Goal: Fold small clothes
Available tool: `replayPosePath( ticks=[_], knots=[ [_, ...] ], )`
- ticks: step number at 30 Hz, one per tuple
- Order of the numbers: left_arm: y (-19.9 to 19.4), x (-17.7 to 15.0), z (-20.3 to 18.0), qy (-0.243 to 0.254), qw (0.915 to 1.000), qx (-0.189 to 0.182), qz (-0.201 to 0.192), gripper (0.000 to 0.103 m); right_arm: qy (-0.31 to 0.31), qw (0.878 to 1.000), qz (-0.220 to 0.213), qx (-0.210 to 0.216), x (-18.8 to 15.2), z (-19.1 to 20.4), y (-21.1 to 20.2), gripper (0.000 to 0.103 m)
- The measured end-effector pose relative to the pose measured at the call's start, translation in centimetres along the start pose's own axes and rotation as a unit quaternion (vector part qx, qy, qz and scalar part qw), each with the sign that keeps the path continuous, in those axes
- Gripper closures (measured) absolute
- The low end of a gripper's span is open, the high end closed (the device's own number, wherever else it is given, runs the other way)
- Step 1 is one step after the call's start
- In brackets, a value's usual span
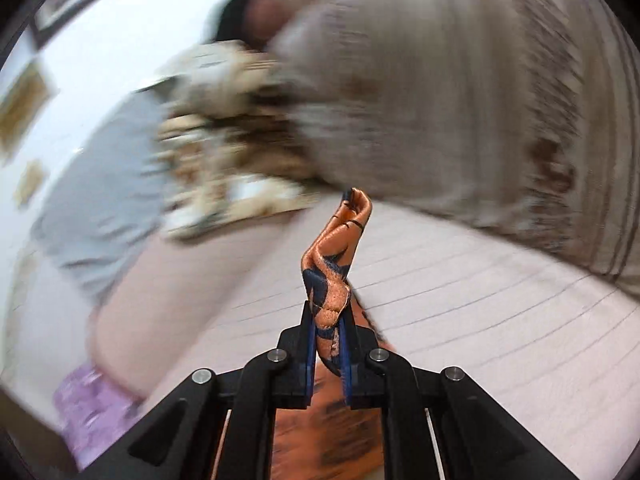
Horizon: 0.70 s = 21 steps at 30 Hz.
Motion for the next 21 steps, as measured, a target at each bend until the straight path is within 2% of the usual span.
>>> replayPosePath(
  ticks=[3,6,9,11,13,17,19,21],
  knots=[
    [0.6,-1.1,3.3,-0.021,0.9996,0.010,0.015,0.000,-0.034,0.997,0.030,0.057,-5.2,7.0,-2.6,0.093],
    [1.5,-2.3,6.6,-0.044,0.9983,0.017,0.034,0.000,-0.059,0.990,0.073,0.107,-12.7,13.5,-4.9,0.093],
    [1.9,-3.4,10.0,-0.078,0.9957,0.016,0.046,0.000,-0.074,0.982,0.111,0.135,-19.1,17.7,-5.9,0.093],
    [2.2,-3.9,12.2,-0.102,0.9934,0.018,0.049,0.000,-0.090,0.975,0.138,0.149,-25.0,20.5,-6.4,0.093],
    [2.4,-4.2,14.0,-0.122,0.9908,0.024,0.053,0.000,-0.094,0.969,0.167,0.154,-29.8,21.1,-6.9,0.093],
    [3.0,-4.7,16.8,-0.151,0.9867,0.023,0.056,0.000,-0.093,0.957,0.233,0.146,-39.8,22.3,-4.9,0.093],
    [3.3,-5.0,17.7,-0.154,0.9858,0.034,0.057,0.000,-0.106,0.949,0.264,0.133,-44.9,22.2,-3.8,0.093],
    [3.9,-5.2,18.3,-0.157,0.9849,0.039,0.063,0.000,-0.123,0.939,0.301,0.109,-49.4,21.7,-2.9,0.088]
  ],
)
Point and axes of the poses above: each gripper's, at about its wrist camera, not at the fingertips, and y roughly the way its jaws point, z to its left, x to its top, the point moved 4 cm from there along y, roughly the way its jaws point, and after that the axes turned 15 degrees about y, right-handed, at the moved point
